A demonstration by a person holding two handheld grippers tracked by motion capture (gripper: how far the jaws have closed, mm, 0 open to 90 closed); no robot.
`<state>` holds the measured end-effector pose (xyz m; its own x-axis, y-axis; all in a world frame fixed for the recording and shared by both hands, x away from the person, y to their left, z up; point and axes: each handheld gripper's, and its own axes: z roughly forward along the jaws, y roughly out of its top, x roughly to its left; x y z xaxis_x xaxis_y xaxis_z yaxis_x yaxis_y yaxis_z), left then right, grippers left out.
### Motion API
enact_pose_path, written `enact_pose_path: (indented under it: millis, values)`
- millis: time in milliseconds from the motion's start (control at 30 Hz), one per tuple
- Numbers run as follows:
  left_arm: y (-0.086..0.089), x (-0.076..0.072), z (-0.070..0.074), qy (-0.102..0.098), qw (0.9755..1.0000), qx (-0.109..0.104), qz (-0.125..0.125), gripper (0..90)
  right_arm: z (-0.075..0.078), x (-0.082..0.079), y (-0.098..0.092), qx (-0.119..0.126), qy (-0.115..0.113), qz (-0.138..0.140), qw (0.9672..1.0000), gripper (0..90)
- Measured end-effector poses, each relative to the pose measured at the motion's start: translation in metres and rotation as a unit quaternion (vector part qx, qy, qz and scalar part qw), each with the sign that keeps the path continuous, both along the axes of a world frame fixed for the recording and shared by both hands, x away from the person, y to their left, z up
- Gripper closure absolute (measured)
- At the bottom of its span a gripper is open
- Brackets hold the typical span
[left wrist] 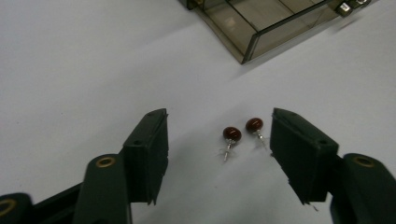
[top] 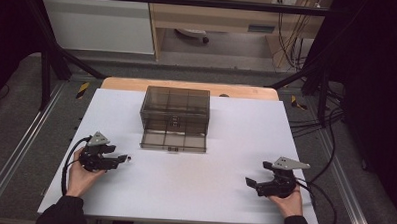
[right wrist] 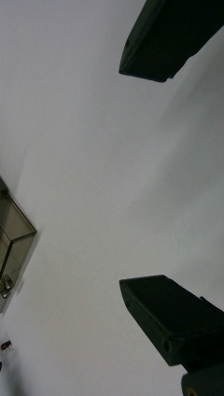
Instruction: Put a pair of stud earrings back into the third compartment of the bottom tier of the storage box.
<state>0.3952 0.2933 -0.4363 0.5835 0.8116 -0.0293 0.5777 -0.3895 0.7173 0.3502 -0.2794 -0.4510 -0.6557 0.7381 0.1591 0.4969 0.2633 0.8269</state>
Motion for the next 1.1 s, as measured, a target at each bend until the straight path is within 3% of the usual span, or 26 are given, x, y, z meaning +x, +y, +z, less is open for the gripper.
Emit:
enact_pose_path:
  millis: [233, 467, 1100]
  values:
    - [-0.0009, 0.0013, -0.0018, 0.009, 0.9999, -0.002, -0.007, 54.4, 0.0000, 0.0000, -0.0001, 0.000, 0.000, 0.000, 1.0000, 1.1]
    - [-0.0044, 0.0018, -0.0047, 0.016, 0.9997, 0.011, -0.015, 65.7, 0.0000, -0.0003, 0.0000, -0.001, 0.002, 0.000, 1.0000, 1.1]
    - [-0.0077, 0.0035, -0.0081, 0.023, 0.9994, 0.022, -0.015, 80.9, -0.0004, 0.0002, 0.0004, -0.001, 0.003, 0.001, 1.0000, 1.2]
